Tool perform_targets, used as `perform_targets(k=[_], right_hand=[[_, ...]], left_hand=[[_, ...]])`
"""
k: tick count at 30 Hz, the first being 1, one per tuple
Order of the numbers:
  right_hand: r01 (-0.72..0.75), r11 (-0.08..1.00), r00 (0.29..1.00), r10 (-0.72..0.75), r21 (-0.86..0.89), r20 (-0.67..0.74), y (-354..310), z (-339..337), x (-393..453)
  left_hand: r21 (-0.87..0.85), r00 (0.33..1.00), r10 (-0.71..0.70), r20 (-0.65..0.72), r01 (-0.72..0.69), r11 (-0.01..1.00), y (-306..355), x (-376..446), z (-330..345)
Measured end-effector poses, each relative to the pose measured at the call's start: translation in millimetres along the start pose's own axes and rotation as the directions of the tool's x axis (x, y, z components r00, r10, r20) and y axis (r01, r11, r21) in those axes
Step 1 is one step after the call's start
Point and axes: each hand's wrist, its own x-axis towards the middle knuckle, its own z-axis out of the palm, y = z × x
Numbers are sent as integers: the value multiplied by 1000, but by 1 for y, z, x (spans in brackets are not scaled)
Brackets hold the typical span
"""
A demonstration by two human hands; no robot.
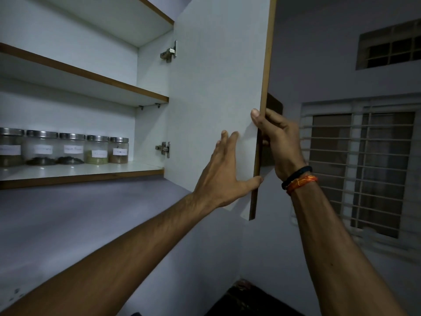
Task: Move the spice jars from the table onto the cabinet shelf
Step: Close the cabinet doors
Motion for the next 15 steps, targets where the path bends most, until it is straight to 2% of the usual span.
perform_targets(k=[9,15], right_hand=[[26,968,993,-54,248,109,-39,86,-16],[48,964,972,-106,261,210,-52,155,-14]], left_hand=[[-29,999,32,-39,-33,999,-10,-56,-89],[-9,991,8,-135,-9,1000,-28,-97,-144]])
